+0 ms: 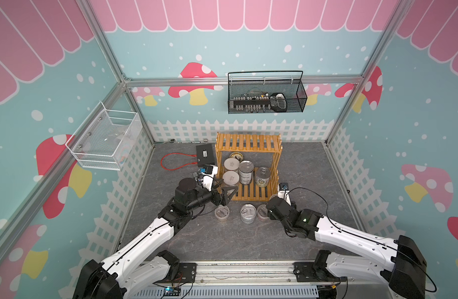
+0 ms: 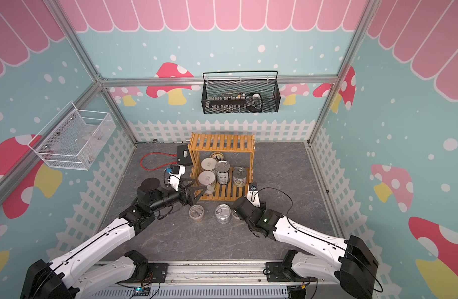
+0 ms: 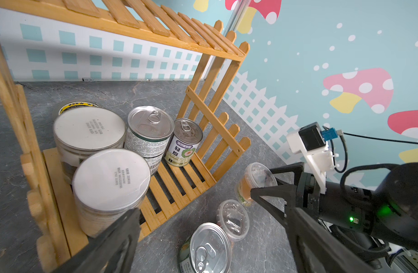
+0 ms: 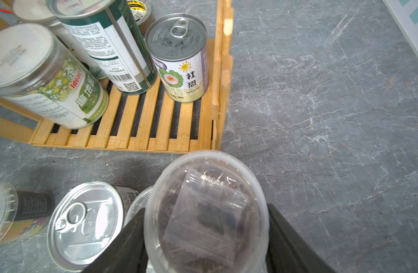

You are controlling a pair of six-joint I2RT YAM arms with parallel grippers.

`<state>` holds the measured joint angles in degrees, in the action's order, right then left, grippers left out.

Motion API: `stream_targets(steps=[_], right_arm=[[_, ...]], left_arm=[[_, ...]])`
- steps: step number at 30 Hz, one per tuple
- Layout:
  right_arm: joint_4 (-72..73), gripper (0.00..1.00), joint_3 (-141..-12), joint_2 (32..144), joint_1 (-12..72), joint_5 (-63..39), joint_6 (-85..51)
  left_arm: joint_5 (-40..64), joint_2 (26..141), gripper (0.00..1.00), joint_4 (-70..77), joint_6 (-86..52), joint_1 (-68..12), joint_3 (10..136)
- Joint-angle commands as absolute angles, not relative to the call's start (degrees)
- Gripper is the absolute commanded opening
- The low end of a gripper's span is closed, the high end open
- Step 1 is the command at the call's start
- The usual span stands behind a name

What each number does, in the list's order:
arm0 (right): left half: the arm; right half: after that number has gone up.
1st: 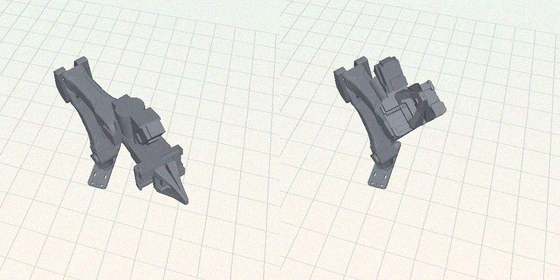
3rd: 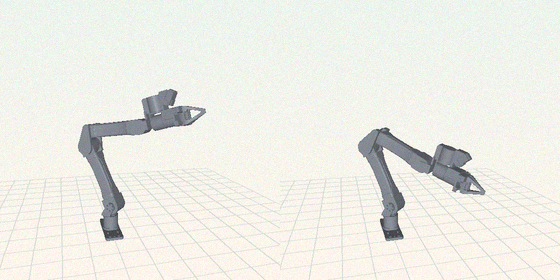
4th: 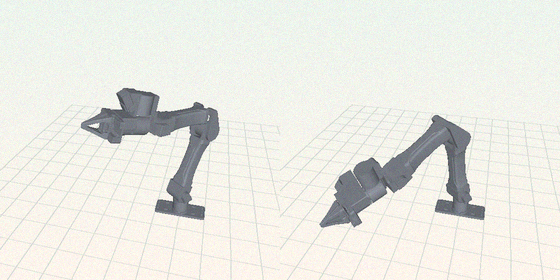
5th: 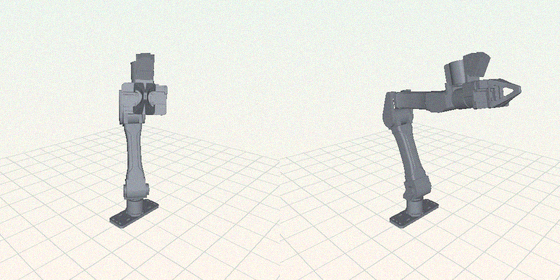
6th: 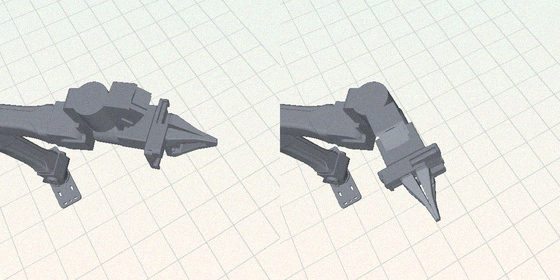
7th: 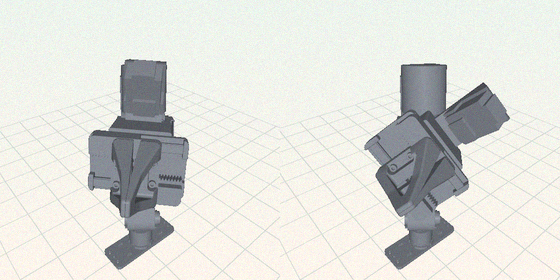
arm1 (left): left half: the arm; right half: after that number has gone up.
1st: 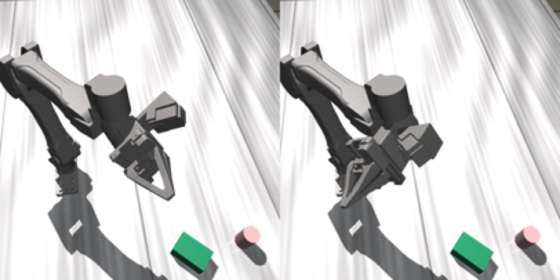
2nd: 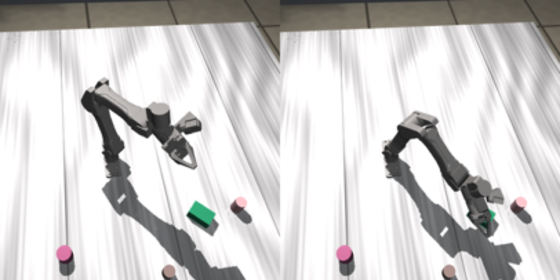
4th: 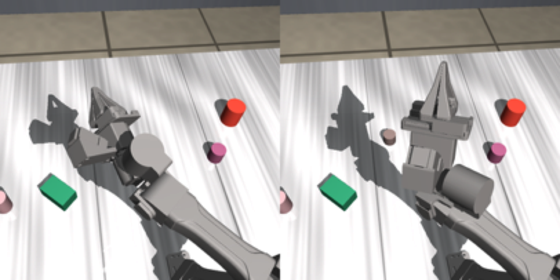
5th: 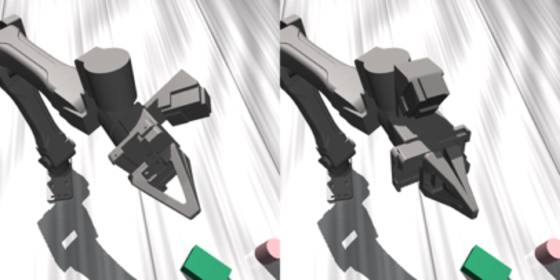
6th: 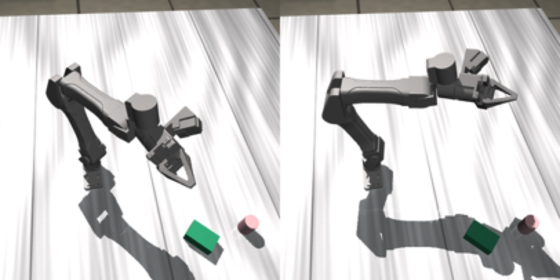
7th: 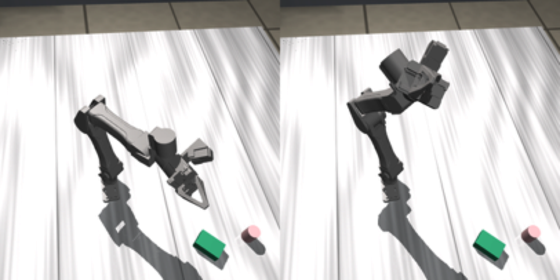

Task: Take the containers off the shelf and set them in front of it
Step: Place the container at the center of the board.

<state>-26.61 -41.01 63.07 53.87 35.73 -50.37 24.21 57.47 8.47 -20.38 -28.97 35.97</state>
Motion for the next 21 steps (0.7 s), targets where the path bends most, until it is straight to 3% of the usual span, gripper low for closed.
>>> stream_targets(steps=[1, 10, 15, 21], right_arm=[[-25.42, 0.69, -42.89, 63.46, 53.59, 34.96, -47.96], [-31.04, 0.7, -40.92, 61.85, 47.86, 38.5, -49.15], [-25.25, 0.69, -34.05, 57.75, 44.22, 34.11, -49.37], [-19.42, 0.7, -28.5, 60.54, 43.31, 34.73, -51.13]], left_arm=[[24.87, 57.79, 0.99, 9.05, -19.95, -29.18, 36.3], [26.65, 58.1, 0.99, 8.98, -19.87, -29.31, 36.48], [26.5, 58.14, 0.99, 9.01, -19.63, -29.62, 36.48], [26.54, 58.47, 0.99, 9.1, -19.78, -29.86, 36.47]])
